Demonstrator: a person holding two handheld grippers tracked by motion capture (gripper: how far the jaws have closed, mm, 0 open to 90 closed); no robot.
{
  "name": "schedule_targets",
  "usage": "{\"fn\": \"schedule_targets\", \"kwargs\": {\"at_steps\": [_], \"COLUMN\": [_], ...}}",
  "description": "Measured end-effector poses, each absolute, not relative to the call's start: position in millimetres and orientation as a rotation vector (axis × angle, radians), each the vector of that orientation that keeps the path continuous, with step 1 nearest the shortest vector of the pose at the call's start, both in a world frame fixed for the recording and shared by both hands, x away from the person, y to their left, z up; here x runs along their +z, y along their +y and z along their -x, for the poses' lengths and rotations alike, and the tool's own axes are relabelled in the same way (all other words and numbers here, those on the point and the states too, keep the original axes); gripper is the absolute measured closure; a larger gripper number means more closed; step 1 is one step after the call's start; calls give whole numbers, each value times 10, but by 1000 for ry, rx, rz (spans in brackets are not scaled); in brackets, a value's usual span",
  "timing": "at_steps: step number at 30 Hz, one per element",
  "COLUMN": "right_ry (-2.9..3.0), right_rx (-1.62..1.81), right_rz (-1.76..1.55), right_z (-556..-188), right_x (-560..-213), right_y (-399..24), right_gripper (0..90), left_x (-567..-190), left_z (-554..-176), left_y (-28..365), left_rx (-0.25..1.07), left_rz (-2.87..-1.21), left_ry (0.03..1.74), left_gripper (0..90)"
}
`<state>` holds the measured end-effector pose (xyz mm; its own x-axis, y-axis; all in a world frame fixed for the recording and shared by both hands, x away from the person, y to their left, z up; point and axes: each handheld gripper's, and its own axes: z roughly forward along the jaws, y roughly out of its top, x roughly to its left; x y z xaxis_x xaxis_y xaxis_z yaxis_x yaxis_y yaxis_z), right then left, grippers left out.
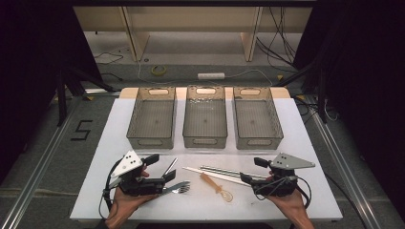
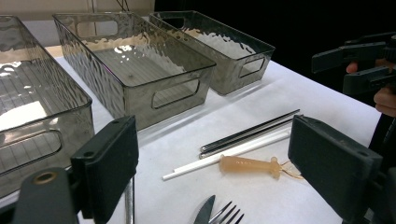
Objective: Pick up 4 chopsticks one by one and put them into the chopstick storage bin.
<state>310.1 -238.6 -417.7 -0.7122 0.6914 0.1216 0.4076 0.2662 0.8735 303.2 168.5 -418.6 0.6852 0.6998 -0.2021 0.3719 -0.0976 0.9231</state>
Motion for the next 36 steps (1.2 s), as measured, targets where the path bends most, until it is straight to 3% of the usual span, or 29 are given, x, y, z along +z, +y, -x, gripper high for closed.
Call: {"fn": "schedule_targets", "kwargs": {"at_steps": [12,22,36], "right_ry": [2507,2726,2874], "right_rx": [1125,767,573], "right_rz": [-920,-846,-729], "right_z": [-3403,-3785,-4025], "right_x": [-4073,-4203,-4367], "right_y": [-2289,-2085,-1906], "right_gripper": [310,426,564], "left_x": [-4190,-4192,-4194], "left_z": [-3046,-3047,-3047], "left_y": [1691,1690,1682], "left_rx": [351,353,348], "left_rz": [-1717,-1721,-1720], "left_ry": [872,872,873], "left_gripper": [156,156,156]}}
